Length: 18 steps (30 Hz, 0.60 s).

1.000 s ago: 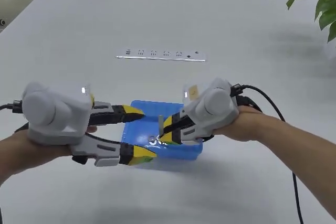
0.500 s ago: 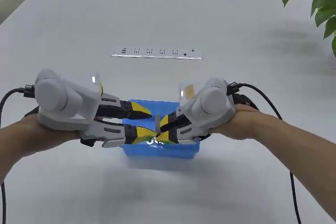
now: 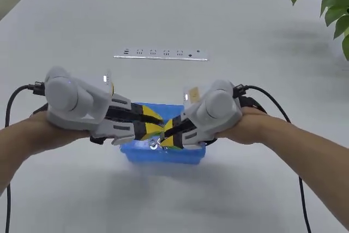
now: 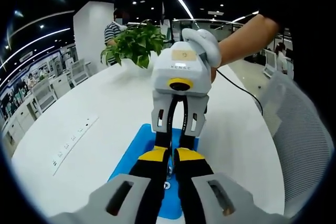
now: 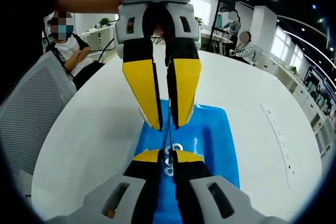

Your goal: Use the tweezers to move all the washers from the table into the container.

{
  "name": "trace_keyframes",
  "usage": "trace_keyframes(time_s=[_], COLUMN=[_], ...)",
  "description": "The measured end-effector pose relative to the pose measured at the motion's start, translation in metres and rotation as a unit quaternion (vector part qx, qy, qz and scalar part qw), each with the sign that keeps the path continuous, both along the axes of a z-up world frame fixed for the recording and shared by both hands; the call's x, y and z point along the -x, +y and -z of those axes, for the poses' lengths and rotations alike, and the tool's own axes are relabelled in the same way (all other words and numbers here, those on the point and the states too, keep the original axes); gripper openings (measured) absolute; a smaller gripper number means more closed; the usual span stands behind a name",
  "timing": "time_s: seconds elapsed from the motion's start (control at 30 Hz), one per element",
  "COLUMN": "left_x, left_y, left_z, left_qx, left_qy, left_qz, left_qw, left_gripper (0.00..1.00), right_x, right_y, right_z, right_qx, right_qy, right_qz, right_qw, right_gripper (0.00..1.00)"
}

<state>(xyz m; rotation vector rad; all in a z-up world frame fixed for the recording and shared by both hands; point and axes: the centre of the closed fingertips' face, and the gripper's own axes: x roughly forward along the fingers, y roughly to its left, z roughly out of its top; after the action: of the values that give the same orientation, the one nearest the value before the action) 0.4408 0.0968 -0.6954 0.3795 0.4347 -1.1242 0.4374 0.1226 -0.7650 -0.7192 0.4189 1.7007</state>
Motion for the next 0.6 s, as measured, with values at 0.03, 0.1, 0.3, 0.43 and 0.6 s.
trace_keyframes(time_s=[0.03, 0.1, 0.3, 0.43, 0.6], left_x=[0.0001, -0.0002, 0.0018, 0.0021, 0.0032], left_y=[-0.0001, -0.0001, -0.0011, -0.0019, -0.0034], left_z=[-0.0001, 0.0, 0.0003, -0.0012, -0.0051], left_qx=[0.0, -0.002, -0.007, -0.007, -0.005], left_qy=[0.0, -0.004, -0.007, -0.009, -0.008], left_qz=[0.001, 0.005, 0.012, 0.014, 0.018], left_qw=[1.0, 1.0, 0.9999, 0.9998, 0.9998], left_gripper=[0.07, 0.07, 0.06, 0.06, 0.06], right_x=[0.0001, 0.0002, -0.0002, 0.0005, 0.0017], right_y=[-0.0002, -0.0009, -0.0014, -0.0008, -0.0005], right_z=[0.0, 0.0002, 0.0003, -0.001, -0.0039], right_qx=[0.0, 0.001, 0.003, 0.002, 0.001], right_qy=[0.0, -0.001, -0.006, -0.004, -0.005], right_qz=[0.0, 0.0, -0.001, -0.001, -0.001], right_qw=[1.0, 1.0, 1.0, 1.0, 1.0], right_gripper=[0.1, 0.1, 0.11, 0.12, 0.12])
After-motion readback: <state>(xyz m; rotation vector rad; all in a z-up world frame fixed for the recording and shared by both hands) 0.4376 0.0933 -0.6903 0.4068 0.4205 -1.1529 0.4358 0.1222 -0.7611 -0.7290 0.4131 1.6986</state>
